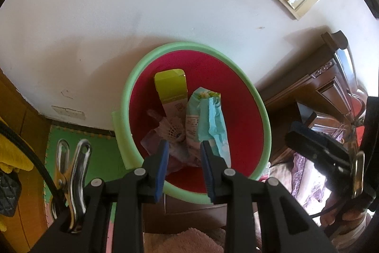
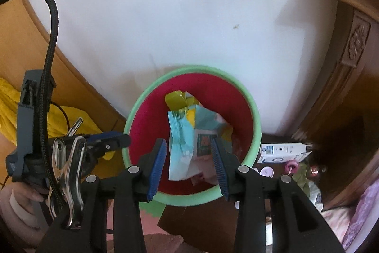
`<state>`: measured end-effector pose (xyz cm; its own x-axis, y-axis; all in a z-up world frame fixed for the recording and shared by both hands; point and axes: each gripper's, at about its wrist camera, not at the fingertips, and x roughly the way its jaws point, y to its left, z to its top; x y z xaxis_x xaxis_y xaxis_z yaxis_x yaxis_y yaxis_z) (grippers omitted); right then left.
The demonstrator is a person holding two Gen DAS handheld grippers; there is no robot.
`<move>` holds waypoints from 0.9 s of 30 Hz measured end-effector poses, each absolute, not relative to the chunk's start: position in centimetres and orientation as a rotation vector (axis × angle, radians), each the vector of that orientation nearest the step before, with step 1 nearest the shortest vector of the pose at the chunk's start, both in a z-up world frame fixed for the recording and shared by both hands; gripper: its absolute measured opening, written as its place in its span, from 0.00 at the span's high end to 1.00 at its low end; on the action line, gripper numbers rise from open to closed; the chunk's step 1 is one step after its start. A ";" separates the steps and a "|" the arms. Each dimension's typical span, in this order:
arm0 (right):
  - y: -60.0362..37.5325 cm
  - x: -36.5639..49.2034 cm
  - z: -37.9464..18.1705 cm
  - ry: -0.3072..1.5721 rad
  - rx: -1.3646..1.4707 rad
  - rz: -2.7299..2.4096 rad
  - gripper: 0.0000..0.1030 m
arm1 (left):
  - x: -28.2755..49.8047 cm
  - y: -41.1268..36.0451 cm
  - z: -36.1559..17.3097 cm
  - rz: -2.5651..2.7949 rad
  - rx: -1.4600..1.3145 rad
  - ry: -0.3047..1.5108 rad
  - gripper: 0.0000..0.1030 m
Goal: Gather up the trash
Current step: 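Move both open grippers back toward the remaining trash on the nightstand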
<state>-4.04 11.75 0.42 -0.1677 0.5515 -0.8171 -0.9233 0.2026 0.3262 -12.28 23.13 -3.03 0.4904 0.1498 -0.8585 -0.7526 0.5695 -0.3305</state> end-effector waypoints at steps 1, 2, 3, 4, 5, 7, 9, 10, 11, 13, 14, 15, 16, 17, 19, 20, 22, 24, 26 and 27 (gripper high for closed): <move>11.5 -4.0 0.4 1.092 -0.446 1.381 0.61 | -12.2 23.1 -3.0 0.618 -0.781 0.896 0.74; 11.3 -4.0 0.5 1.093 -0.438 1.379 0.61 | -12.0 23.0 -3.0 0.610 -0.775 0.899 0.74; 11.1 -3.8 0.5 1.094 -0.430 1.375 0.61 | -11.9 22.9 -2.9 0.603 -0.770 0.900 0.74; 10.8 -3.6 0.5 1.096 -0.416 1.371 0.61 | -11.8 22.9 -2.8 0.598 -0.767 0.901 0.74; 10.4 -3.4 0.6 1.101 -0.399 1.364 0.61 | -11.5 22.7 -2.8 0.587 -0.760 0.905 0.74; 9.4 -2.8 0.5 1.109 -0.366 1.347 0.61 | -11.0 22.5 -2.7 0.569 -0.746 0.914 0.74; 8.4 -2.3 0.5 1.115 -0.335 1.324 0.61 | -10.3 22.1 -2.7 0.548 -0.730 0.928 0.74; 8.0 -2.1 0.4 1.117 -0.326 1.315 0.61 | -9.9 21.8 -2.7 0.534 -0.721 0.937 0.74; 7.3 -1.7 0.4 1.120 -0.311 1.300 0.61 | -9.7 21.6 -2.6 0.525 -0.715 0.942 0.74; 6.0 -1.1 0.3 1.124 -0.290 1.272 0.61 | -9.0 21.0 -2.5 0.507 -0.702 0.951 0.74; 5.4 -0.8 0.3 1.124 -0.283 1.260 0.61 | -8.6 20.7 -2.4 0.500 -0.695 0.955 0.74; 4.9 -0.5 0.2 1.125 -0.278 1.249 0.61 | -8.3 20.4 -2.3 0.494 -0.690 0.956 0.74; 4.2 0.0 0.1 1.126 -0.274 1.234 0.61 | -8.0 20.0 -2.2 0.489 -0.684 0.955 0.74; 3.7 0.3 0.0 1.126 -0.274 1.223 0.61 | -7.7 19.6 -2.0 0.487 -0.678 0.956 0.74; 2.8 1.1 -0.4 1.127 -0.281 1.195 0.61 | -7.0 19.2 -1.9 0.482 -0.677 0.961 0.74; 2.3 1.6 -0.5 1.128 -0.285 1.176 0.61 | -6.4 18.8 -1.8 0.472 -0.674 0.965 0.74; 1.1 2.4 -0.8 1.134 -0.276 1.158 0.61 | -5.6 18.0 -1.7 0.466 -0.663 0.971 0.74; 0.0 3.3 -1.2 1.145 -0.271 1.138 0.61 | -5.0 17.4 -1.7 0.461 -0.661 0.975 0.74; -1.2 4.3 -1.7 1.159 -0.269 1.117 0.61 | -4.2 16.5 -1.8 0.450 -0.663 0.985 0.74; -1.5 4.7 -1.8 1.163 -0.269 1.112 0.61 | -3.8 16.1 -1.8 0.446 -0.661 0.992 0.74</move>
